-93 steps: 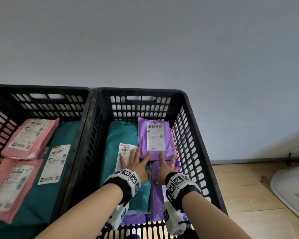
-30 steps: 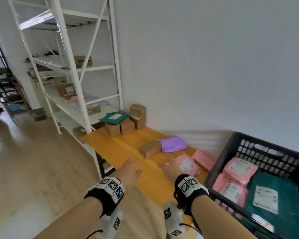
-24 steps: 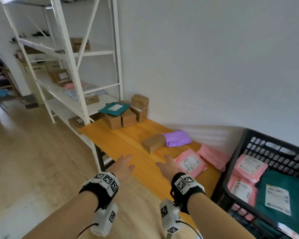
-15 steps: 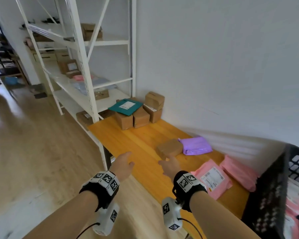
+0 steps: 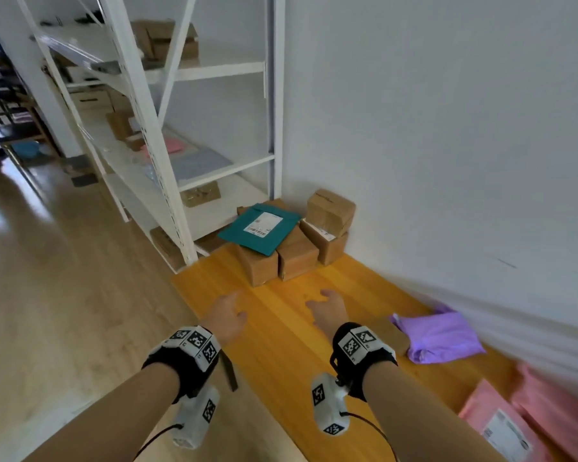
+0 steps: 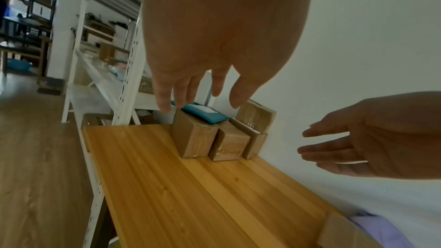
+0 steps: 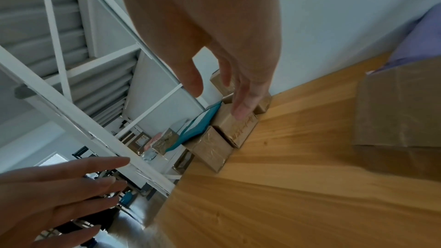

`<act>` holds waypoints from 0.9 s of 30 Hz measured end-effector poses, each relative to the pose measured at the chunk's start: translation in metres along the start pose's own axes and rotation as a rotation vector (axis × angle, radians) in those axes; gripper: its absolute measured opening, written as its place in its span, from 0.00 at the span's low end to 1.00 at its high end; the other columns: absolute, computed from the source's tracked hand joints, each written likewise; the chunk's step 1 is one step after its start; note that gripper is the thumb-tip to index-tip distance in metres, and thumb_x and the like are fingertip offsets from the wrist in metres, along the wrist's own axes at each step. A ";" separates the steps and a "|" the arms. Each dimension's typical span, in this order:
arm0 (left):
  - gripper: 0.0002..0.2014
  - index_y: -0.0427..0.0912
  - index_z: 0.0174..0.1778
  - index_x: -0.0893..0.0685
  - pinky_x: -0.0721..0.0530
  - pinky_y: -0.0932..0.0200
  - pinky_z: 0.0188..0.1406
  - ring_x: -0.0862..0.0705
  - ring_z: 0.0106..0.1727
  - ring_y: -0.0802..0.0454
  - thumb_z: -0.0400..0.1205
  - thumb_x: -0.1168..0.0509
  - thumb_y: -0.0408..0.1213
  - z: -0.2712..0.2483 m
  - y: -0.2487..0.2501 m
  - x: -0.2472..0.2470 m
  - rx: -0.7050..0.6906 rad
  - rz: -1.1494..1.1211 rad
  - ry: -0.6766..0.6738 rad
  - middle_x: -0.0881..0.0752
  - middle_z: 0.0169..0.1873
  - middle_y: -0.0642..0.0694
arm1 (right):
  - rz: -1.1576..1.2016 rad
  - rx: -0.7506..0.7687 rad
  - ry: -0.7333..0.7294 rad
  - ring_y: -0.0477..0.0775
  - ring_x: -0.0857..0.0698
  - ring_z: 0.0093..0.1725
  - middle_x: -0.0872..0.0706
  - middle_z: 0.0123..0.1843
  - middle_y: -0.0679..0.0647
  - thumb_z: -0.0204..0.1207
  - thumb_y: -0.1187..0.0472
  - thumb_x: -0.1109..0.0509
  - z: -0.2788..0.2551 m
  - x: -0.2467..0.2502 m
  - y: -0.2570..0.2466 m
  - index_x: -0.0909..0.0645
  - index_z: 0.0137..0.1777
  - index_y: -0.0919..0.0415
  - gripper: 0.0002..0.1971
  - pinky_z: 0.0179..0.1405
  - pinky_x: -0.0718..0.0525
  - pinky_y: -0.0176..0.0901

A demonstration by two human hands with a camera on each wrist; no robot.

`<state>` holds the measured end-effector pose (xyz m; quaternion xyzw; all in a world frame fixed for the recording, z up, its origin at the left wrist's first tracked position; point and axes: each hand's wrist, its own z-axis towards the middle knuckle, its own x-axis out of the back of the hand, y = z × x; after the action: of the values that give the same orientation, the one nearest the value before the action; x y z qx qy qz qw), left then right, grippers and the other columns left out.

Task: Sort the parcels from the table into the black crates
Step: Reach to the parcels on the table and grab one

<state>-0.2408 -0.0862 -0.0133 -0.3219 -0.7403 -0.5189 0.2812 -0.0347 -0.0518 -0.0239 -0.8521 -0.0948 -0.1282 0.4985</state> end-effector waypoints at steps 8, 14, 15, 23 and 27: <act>0.27 0.41 0.81 0.40 0.30 0.50 0.71 0.32 0.77 0.41 0.86 0.41 0.34 0.105 -0.031 0.028 0.034 0.012 -0.019 0.33 0.78 0.39 | -0.059 -0.030 0.019 0.55 0.18 0.48 0.18 0.59 0.57 0.81 0.57 0.34 0.063 -0.054 -0.025 0.39 0.79 0.58 0.28 0.53 0.16 0.51; 0.28 0.42 0.81 0.40 0.29 0.49 0.73 0.30 0.76 0.41 0.84 0.41 0.34 0.198 -0.036 0.069 -0.009 0.080 -0.067 0.33 0.78 0.40 | 0.026 -0.088 0.091 0.58 0.18 0.60 0.26 0.73 0.59 0.80 0.58 0.32 0.113 -0.093 -0.068 0.39 0.79 0.58 0.30 0.55 0.16 0.50; 0.28 0.42 0.81 0.39 0.29 0.47 0.73 0.29 0.75 0.42 0.84 0.41 0.34 0.214 -0.038 0.075 -0.024 0.072 -0.075 0.32 0.77 0.40 | 0.029 -0.090 0.110 0.57 0.18 0.59 0.25 0.73 0.59 0.80 0.59 0.32 0.121 -0.098 -0.075 0.39 0.79 0.59 0.30 0.53 0.17 0.48; 0.21 0.43 0.71 0.26 0.19 0.41 0.63 0.19 0.61 0.41 0.80 0.39 0.40 0.330 -0.074 0.071 -0.080 0.023 -0.113 0.19 0.63 0.39 | 0.008 -0.140 0.197 0.59 0.23 0.69 0.26 0.74 0.61 0.80 0.63 0.33 0.176 -0.128 -0.108 0.40 0.79 0.63 0.29 0.57 0.19 0.45; 0.23 0.40 0.74 0.31 0.22 0.38 0.66 0.22 0.66 0.37 0.82 0.39 0.38 0.350 -0.068 0.066 -0.048 -0.030 -0.138 0.23 0.66 0.37 | -0.061 -0.142 0.244 0.59 0.21 0.66 0.24 0.71 0.61 0.80 0.64 0.34 0.191 -0.134 -0.112 0.38 0.76 0.64 0.26 0.58 0.17 0.47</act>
<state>-0.3639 0.2411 -0.1095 -0.3523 -0.7499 -0.5175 0.2139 -0.1708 0.1648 -0.0630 -0.8600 -0.0500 -0.2524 0.4407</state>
